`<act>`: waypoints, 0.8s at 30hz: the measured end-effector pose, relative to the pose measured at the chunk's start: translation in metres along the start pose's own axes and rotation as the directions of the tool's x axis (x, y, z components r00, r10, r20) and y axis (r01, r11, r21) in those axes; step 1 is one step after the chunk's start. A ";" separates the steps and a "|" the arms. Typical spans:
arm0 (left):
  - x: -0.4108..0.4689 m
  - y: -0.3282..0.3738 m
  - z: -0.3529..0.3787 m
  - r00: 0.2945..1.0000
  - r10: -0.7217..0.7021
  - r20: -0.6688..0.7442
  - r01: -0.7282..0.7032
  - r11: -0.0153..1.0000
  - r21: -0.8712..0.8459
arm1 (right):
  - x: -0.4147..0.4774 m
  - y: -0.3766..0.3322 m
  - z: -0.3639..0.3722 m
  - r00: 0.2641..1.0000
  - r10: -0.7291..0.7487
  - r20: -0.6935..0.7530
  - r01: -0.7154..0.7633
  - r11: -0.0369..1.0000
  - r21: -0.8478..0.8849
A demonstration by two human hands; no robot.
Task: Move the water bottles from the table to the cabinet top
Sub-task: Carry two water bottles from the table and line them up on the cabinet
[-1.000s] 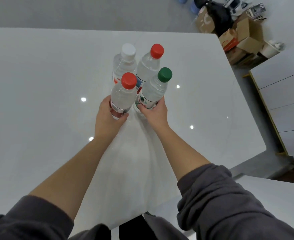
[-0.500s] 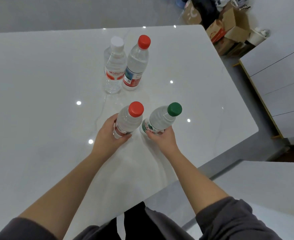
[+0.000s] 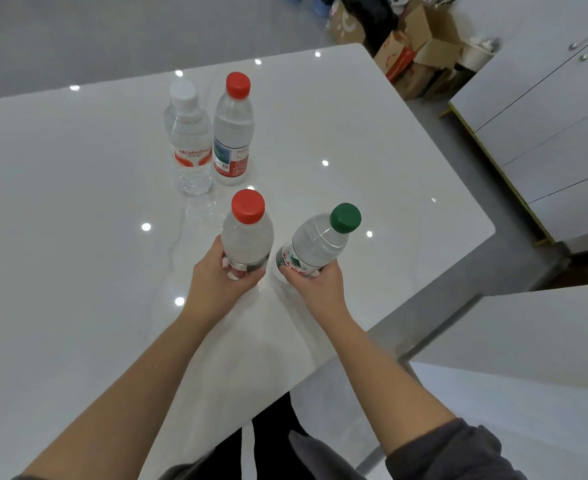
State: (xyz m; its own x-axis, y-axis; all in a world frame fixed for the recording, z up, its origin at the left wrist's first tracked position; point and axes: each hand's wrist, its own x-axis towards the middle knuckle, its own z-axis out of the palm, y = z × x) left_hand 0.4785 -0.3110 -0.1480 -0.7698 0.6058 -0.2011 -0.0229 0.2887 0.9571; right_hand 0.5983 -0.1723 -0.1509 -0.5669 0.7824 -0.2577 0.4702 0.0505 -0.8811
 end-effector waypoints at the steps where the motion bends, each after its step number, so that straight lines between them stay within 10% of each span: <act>1: -0.001 0.008 0.003 0.999 0.028 0.018 -0.028 1.000 0.003 | -0.003 -0.004 -0.009 1.000 -0.003 -0.010 0.003 1.000 0.008; 24: -0.061 0.117 0.225 0.890 0.097 0.445 -0.117 0.993 0.017 | -0.085 0.048 -0.262 0.897 0.167 -0.409 -0.093 0.977 0.194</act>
State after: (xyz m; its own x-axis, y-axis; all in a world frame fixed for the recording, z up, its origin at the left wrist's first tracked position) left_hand 0.6664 -0.1471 -0.0707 -0.4033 0.8974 -0.1792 0.0779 0.2288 0.9704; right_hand 0.8460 -0.0736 -0.0676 -0.1541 0.9641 -0.2161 0.3802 -0.1440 -0.9136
